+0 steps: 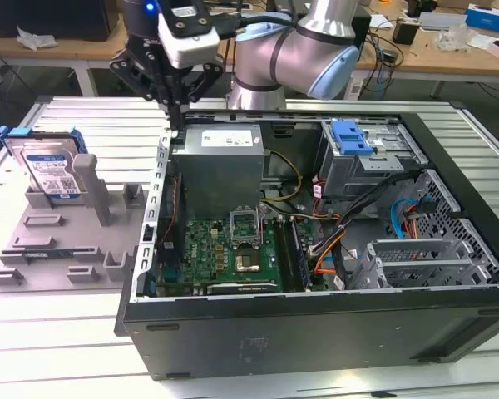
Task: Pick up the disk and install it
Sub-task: 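Reach for the disk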
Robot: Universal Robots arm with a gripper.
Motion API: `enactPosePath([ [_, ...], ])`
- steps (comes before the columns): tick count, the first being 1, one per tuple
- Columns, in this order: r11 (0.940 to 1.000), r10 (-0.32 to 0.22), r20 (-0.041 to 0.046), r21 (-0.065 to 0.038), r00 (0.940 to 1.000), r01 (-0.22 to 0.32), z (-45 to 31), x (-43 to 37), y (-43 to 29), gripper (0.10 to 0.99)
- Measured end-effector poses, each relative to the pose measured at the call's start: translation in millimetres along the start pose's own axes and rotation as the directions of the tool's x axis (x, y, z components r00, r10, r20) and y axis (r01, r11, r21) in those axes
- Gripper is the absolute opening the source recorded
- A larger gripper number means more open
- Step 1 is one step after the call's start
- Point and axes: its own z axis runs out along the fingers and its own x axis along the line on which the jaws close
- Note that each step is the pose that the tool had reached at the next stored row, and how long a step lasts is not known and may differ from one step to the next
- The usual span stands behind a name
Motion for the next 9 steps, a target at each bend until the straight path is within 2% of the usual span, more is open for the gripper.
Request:
enactPosePath([
  [2, 1.0000, 0.000, -0.0024, 0.000, 1.0000, 0.000, 0.1, 13.1, 1.8, 0.106],
  [4, 1.0000, 0.000, -0.0044, 0.000, 1.0000, 0.000, 0.4, 29.8, 3.6, 0.106],
  [9, 1.0000, 0.000, -0.0058, 0.001, 1.0000, 0.000, 2.1, 52.5, 10.0, 0.106],
])
